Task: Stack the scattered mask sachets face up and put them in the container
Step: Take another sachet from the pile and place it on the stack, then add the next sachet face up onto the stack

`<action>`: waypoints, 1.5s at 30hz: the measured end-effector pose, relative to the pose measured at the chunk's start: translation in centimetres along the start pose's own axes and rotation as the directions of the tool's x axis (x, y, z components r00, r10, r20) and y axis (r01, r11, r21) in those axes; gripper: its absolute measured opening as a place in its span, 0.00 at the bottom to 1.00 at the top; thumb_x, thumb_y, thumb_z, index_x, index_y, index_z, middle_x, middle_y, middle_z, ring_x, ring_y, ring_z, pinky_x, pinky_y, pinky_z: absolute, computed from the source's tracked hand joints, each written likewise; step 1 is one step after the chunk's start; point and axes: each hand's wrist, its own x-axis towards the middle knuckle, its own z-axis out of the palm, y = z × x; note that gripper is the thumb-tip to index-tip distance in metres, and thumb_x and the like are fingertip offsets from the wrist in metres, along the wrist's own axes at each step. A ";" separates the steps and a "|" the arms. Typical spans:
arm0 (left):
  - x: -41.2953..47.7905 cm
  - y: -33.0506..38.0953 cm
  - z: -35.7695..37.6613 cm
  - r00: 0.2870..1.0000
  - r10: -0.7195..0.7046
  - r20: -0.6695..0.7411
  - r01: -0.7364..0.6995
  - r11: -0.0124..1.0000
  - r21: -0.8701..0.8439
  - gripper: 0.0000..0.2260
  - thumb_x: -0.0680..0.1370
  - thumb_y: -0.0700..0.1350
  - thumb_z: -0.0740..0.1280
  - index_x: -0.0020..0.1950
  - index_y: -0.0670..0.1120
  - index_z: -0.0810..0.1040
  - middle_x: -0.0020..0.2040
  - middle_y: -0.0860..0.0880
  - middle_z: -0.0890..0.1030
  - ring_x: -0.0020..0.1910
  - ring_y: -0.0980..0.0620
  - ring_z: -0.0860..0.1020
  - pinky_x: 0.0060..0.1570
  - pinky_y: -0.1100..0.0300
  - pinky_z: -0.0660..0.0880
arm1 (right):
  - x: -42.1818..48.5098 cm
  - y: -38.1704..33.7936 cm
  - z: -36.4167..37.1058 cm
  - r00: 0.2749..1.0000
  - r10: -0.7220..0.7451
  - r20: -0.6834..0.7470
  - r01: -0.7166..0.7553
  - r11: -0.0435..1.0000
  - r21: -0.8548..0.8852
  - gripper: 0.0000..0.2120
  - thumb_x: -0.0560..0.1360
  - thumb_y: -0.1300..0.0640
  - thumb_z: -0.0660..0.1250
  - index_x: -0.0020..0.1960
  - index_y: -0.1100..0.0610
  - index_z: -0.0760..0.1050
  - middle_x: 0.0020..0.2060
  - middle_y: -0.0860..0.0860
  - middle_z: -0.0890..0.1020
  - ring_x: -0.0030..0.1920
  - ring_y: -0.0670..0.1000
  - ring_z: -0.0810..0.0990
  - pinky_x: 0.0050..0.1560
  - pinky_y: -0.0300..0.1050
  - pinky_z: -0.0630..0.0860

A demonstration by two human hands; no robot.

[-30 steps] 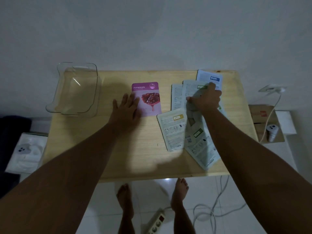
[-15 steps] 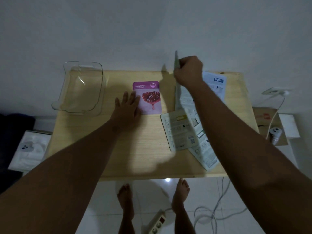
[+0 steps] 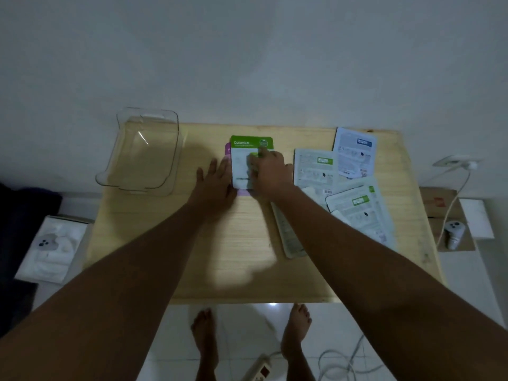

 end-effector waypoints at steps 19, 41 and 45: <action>-1.0 2.2 0.4 0.998 -0.060 -0.013 0.060 0.998 -0.003 0.31 0.75 0.53 0.51 0.77 0.40 0.59 0.79 0.37 0.53 0.77 0.33 0.51 0.74 0.41 0.51 | -10.4 5.0 -0.5 0.975 0.207 -0.076 -0.196 0.971 0.134 0.33 0.69 0.50 0.75 0.71 0.48 0.65 0.68 0.55 0.68 0.70 0.61 0.66 0.61 0.64 0.71; -0.6 1.1 0.1 1.000 -0.006 0.007 0.006 0.998 0.059 0.30 0.78 0.55 0.55 0.77 0.41 0.58 0.78 0.36 0.56 0.76 0.33 0.54 0.72 0.41 0.55 | -5.1 4.3 -8.5 0.898 0.315 -0.306 -0.109 0.834 0.541 0.14 0.71 0.61 0.71 0.56 0.56 0.85 0.51 0.53 0.87 0.53 0.49 0.84 0.56 0.36 0.75; -0.3 0.7 0.1 1.000 0.017 0.017 -0.018 0.997 0.074 0.29 0.79 0.54 0.57 0.77 0.42 0.58 0.78 0.37 0.56 0.76 0.34 0.53 0.73 0.40 0.55 | -0.6 1.8 -8.9 0.900 0.340 -0.271 -0.180 0.858 0.480 0.19 0.68 0.66 0.70 0.58 0.57 0.83 0.55 0.54 0.85 0.56 0.51 0.83 0.56 0.32 0.71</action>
